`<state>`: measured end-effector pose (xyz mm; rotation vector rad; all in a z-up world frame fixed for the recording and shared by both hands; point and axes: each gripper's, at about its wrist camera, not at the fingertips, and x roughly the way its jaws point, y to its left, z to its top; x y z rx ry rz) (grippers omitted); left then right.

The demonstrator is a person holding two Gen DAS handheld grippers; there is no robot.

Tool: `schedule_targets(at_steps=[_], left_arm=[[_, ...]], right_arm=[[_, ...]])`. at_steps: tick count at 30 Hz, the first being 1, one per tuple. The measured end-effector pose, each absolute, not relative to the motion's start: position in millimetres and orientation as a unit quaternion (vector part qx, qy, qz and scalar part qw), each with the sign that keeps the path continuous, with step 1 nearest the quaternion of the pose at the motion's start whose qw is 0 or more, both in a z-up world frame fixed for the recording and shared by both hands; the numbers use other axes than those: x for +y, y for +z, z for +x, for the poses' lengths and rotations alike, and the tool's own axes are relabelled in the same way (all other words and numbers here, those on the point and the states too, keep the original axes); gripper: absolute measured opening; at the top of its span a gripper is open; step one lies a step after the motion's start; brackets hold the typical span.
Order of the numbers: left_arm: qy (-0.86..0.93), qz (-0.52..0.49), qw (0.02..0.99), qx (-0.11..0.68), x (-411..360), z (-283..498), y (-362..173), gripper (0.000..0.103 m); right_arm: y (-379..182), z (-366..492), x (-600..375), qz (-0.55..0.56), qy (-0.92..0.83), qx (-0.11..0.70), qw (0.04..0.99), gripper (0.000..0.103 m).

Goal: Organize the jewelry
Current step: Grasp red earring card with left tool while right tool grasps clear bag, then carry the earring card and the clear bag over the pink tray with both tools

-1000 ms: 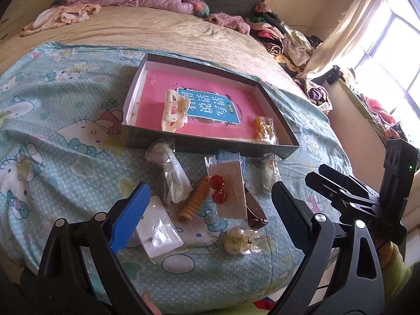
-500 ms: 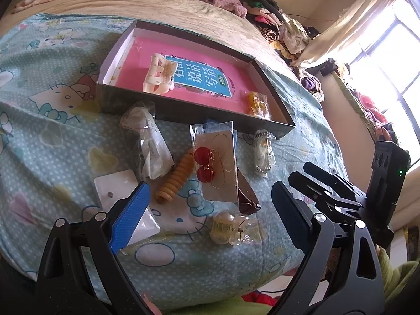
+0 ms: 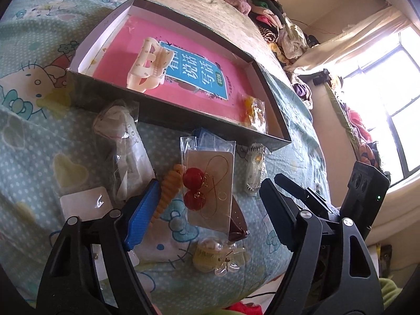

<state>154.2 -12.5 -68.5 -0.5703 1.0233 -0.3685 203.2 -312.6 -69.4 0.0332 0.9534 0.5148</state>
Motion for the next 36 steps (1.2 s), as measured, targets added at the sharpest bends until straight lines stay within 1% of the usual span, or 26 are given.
schedule_targets(at_steps=[1,6,7,9,10,11,12,14,16,19,24,36], left_arm=[[-0.174,-0.268,0.817,0.481,-12.2,154.1,-68.3,0.07],[-0.176,-0.266,0.817,0.481,-13.2,159.3,-67.5,0.069],[-0.175,-0.266,0.817,0.48,-13.5,160.0,-67.5,0.069],[-0.175,-0.266,0.817,0.481,-13.4,162.3,-68.2,0.068],[-0.175,-0.265,0.818,0.48,-13.7,163.0,-68.3,0.066],[-0.175,-0.263,0.819,0.48,-14.6,164.0,-67.8,0.061],[-0.174,-0.26,0.819,0.48,-15.6,165.0,-67.9,0.059],[-0.176,-0.256,0.819,0.482,-17.9,167.6,-68.7,0.05],[-0.172,-0.25,0.821,0.483,-18.6,169.0,-69.6,0.046],[-0.165,-0.246,0.824,0.483,-16.9,169.6,-71.4,0.028],[-0.169,-0.234,0.834,0.471,-20.0,163.1,-63.3,0.028],[-0.14,-0.195,0.88,0.409,-1.1,143.4,-21.2,0.028]], right_arm=[[-71.3,206.4,-310.8,0.018,0.245,0.456,0.856,0.067],[-82.1,219.7,-302.5,0.025,0.252,0.463,0.849,0.048],[-83.3,221.5,-300.4,0.022,0.25,0.462,0.85,0.047],[-84.2,222.8,-298.1,0.017,0.25,0.457,0.854,0.04],[-84.7,223.2,-297.8,0.016,0.25,0.455,0.854,0.037],[-84.7,223.5,-298.6,0.02,0.252,0.455,0.854,0.035],[-84.8,223.7,-299.9,0.024,0.253,0.454,0.854,0.034],[-84.9,223.4,-302.9,0.03,0.255,0.454,0.853,0.034],[-84.9,222.7,-305.9,0.037,0.254,0.454,0.853,0.033],[-83.7,220.6,-309.2,0.042,0.254,0.454,0.853,0.033],[-79.7,216.4,-313.8,0.047,0.251,0.453,0.854,0.033],[-51.6,199.5,-317.2,0.046,0.264,0.427,0.864,0.033]])
